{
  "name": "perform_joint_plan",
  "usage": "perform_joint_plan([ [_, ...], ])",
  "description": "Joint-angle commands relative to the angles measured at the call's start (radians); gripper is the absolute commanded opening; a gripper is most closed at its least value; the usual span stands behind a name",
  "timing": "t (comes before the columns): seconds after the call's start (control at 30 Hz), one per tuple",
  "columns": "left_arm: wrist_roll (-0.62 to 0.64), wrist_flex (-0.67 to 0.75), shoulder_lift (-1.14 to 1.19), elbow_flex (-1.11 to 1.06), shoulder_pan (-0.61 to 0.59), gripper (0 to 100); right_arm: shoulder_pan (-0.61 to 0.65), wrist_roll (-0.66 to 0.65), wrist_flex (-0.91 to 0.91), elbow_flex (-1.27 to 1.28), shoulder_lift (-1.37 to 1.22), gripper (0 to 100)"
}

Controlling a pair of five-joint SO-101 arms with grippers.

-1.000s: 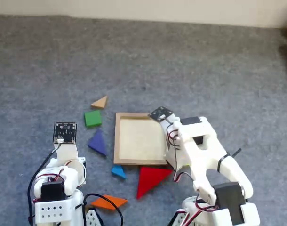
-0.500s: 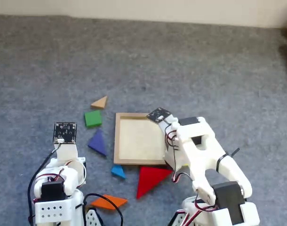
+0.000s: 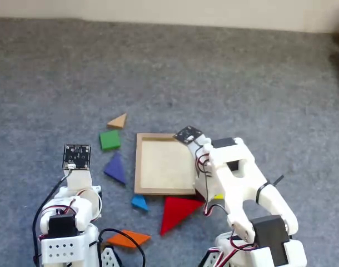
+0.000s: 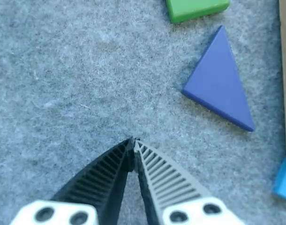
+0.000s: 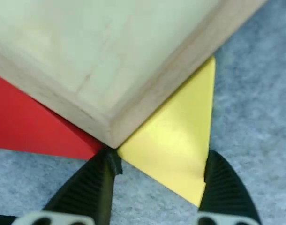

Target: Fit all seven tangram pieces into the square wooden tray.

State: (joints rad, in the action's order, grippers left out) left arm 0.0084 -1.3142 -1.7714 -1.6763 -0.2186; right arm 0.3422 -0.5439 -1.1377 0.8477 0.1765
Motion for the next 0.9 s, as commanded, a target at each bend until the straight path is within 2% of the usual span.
perform_joint_plan([
  [0.0,-0.003,-0.006,-0.050,-0.019,-0.016,1,-0.071,-0.011,-0.013,-0.016,0.015,13.5],
  [0.23,-0.003,-0.006,-0.050,-0.019,-0.016,1,-0.216,-0.011,-0.015,-0.102,0.067,13.4],
  [0.53,-0.003,-0.006,-0.050,-0.019,-0.016,1,-0.231,0.003,-0.015,-0.107,0.242,13.4],
  [0.7,-0.003,-0.006,-0.050,-0.019,-0.016,1,-0.206,0.241,-0.013,-0.114,0.248,16.1],
  [0.87,-0.003,-0.006,-0.050,-0.019,-0.016,1,-0.093,0.427,-0.015,-0.110,0.246,36.1],
])
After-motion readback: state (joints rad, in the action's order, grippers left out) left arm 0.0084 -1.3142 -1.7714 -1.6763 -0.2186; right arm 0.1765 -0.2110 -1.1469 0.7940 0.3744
